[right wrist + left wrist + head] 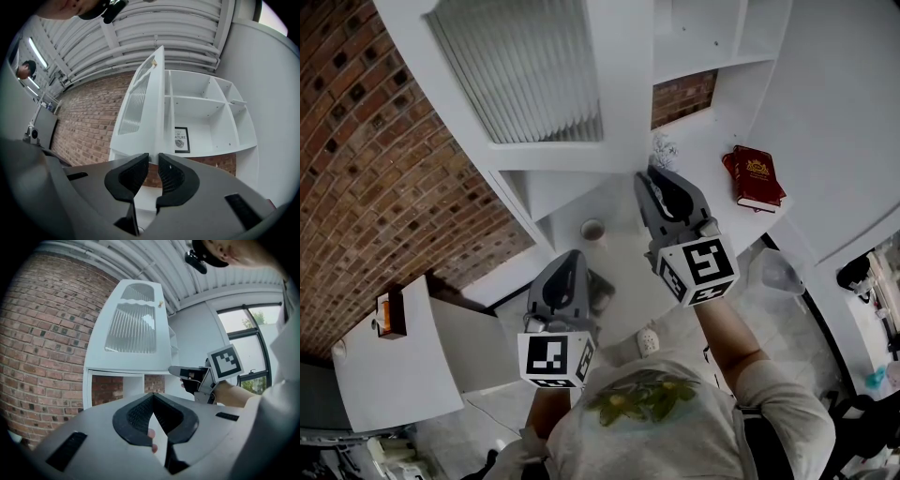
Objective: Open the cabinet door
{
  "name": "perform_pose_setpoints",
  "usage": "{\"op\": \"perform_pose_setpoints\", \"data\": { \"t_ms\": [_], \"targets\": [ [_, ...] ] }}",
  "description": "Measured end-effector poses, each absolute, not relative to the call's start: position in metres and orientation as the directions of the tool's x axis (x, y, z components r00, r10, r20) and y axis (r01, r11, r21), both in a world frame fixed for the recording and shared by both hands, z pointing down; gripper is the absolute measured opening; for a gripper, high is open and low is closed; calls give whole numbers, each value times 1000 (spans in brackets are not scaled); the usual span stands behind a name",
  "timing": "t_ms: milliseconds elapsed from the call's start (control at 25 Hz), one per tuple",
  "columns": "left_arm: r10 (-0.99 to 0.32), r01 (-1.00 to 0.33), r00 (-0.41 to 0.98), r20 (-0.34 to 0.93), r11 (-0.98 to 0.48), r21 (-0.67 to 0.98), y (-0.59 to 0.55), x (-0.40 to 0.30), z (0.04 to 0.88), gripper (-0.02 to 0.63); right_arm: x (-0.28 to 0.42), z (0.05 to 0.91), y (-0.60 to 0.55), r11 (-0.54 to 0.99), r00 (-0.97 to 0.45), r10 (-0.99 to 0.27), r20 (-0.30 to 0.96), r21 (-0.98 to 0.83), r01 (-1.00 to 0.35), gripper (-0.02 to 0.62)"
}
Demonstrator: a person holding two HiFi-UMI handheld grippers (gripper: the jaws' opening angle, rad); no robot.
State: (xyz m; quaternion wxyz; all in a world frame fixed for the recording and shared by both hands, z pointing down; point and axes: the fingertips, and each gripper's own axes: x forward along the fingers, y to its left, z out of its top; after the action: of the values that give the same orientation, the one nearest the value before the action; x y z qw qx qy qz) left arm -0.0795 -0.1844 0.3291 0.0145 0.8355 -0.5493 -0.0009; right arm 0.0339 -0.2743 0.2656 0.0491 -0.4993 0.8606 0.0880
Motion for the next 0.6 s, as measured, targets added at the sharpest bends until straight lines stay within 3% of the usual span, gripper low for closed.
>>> {"op": "perform_pose_setpoints", "data": {
  "t_ms": [600],
  "targets": [
    [-922,-922,387,16,-386,25,-175,-82,330,11,30,265,-250,455,-466,-864,-191,98,-885,67]
  ]
}}
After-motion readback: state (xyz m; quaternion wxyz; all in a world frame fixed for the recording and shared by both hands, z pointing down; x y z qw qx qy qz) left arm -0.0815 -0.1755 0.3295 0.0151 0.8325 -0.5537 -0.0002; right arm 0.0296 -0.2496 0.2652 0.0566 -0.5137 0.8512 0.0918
